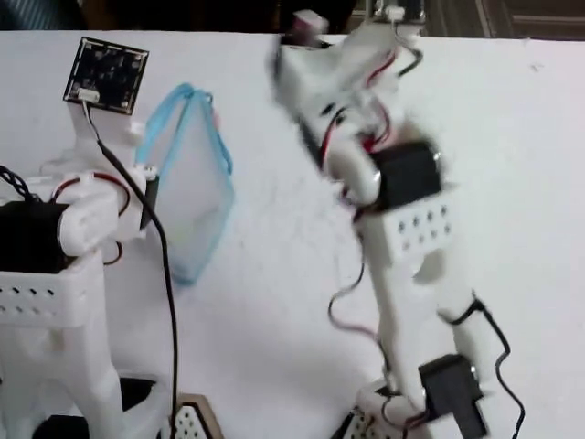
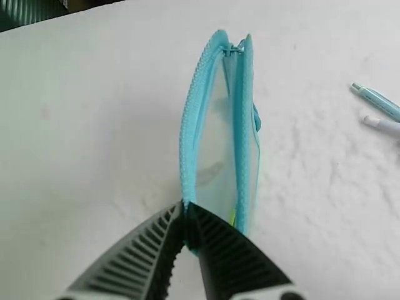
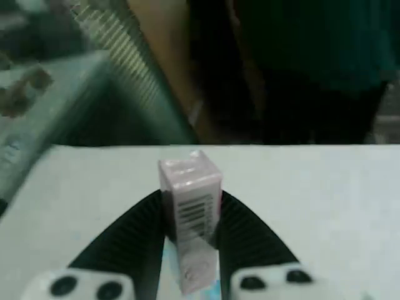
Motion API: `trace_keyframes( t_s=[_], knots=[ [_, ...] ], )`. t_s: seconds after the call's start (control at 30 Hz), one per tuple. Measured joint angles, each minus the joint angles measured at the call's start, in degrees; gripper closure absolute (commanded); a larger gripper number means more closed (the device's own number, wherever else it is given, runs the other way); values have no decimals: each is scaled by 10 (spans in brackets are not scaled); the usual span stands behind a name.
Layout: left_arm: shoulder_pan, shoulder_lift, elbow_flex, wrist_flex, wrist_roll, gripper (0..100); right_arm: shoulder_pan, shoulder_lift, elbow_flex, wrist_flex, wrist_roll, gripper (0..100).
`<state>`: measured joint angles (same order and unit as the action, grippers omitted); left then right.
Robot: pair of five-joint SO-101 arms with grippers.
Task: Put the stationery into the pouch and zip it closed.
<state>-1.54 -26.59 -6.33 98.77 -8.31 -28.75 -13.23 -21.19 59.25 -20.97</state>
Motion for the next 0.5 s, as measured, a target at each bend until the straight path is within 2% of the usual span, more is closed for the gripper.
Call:
trace_keyframes(
  t_s=[0.13, 0.2, 0.4, 0.5],
  knots=[
    [0, 0, 0, 0, 0, 976, -70, -7, 31, -69, -112, 981],
    [0, 0, 0, -1, 0, 976, -86, -7, 62, -107, -141, 981],
    [0, 0, 0, -2, 0, 976, -142, -6, 192, -204, -150, 981],
    [0, 0, 0, -2, 0, 976, -145, -6, 229, -218, -113, 981]
  ],
)
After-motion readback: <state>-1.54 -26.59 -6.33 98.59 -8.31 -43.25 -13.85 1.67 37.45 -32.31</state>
